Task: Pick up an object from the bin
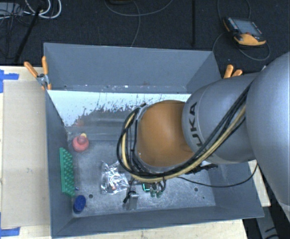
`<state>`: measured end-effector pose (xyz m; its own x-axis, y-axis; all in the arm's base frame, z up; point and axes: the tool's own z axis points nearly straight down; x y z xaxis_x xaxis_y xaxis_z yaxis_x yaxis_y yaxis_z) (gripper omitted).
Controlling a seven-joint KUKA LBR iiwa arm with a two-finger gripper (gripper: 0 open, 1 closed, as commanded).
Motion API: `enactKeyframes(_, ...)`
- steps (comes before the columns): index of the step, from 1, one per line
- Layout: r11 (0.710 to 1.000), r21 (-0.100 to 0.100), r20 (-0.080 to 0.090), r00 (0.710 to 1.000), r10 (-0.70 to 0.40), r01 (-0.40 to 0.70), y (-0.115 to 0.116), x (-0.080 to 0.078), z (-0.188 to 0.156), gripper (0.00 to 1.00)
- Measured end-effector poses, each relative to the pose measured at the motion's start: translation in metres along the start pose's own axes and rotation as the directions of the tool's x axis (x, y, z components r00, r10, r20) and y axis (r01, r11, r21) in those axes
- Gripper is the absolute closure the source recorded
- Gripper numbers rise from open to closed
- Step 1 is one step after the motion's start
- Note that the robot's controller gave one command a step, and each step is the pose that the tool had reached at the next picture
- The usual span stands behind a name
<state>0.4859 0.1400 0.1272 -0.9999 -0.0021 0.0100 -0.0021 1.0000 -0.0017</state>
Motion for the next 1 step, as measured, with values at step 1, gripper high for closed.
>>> enactKeyframes(1,0.997,0.000,0.010,0.997,-0.075,0.075,0.0022,-0.0708,0.0599,0.00)
